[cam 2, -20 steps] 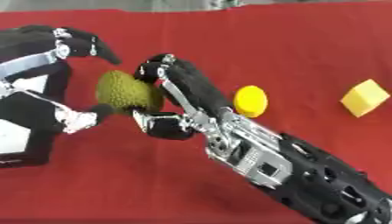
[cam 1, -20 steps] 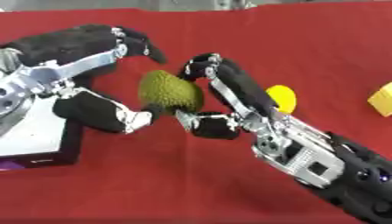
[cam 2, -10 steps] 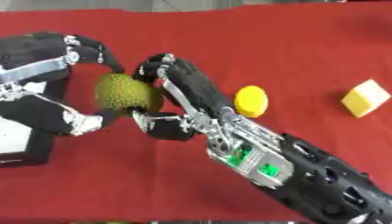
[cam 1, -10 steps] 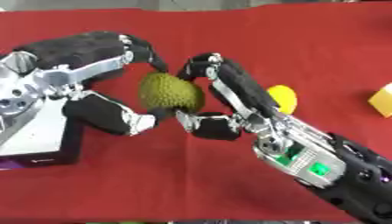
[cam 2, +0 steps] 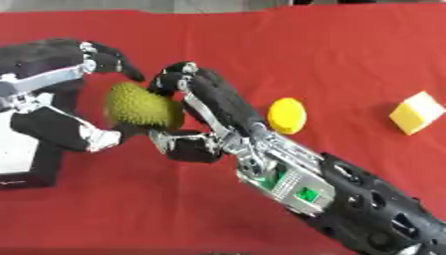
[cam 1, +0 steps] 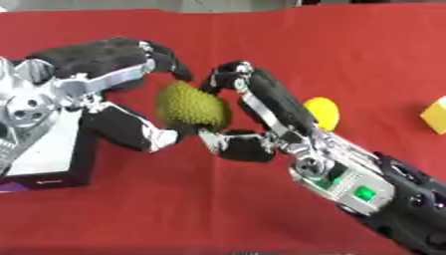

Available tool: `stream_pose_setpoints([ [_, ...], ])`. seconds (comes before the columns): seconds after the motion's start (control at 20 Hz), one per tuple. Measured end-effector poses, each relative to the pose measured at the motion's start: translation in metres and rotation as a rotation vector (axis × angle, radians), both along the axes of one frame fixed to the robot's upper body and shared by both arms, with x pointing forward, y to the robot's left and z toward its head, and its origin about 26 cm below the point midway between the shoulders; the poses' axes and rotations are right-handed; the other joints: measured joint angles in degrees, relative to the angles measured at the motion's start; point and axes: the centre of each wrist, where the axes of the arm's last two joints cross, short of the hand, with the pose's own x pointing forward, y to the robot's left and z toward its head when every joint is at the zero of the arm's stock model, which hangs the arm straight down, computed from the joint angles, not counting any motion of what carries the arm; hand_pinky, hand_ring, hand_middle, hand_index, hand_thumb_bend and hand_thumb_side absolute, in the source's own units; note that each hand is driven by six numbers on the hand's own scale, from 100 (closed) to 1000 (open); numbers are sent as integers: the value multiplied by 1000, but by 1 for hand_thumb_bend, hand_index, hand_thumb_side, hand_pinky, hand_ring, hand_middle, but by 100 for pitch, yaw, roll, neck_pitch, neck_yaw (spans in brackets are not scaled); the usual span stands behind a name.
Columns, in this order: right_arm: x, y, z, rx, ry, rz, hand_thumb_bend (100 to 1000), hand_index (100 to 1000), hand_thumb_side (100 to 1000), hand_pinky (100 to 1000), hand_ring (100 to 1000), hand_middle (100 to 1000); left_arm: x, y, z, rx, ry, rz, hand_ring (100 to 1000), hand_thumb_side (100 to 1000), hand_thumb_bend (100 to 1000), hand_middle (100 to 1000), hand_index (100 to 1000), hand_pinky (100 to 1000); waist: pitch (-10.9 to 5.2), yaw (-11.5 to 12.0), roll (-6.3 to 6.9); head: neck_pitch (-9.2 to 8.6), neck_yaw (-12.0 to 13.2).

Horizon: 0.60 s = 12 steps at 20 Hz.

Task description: Pick up the objects with one hand, pass them to the other hand, and then place them into the box on the other side of the table.

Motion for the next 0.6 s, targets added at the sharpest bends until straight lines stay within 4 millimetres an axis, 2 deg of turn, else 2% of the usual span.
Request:
stream_pose_setpoints([
  [0.2,0,0,0,11,-5,18,100,558,100,685,582,446,3,-1,-3,24,-4,4,801,388,275,761,843,807,1,-3,0,0,33],
  [0.3,0,0,-1,17,-5,24,100,558,100,685,583,446,3,-2,-4,28,-4,2,787,352,226,746,802,797,1,-5,-1,-1,37],
  [0.45,0,-1,-2,19,1,27,100,559,100,686,583,446,4,-2,-4,21,-2,2,743,284,100,662,718,764,1,-8,-3,-1,38],
  [0.6,0,-1,-2,14,8,24,100,561,100,689,586,449,2,-2,-5,-24,8,-7,687,305,100,592,648,738,1,-6,-4,-1,38],
])
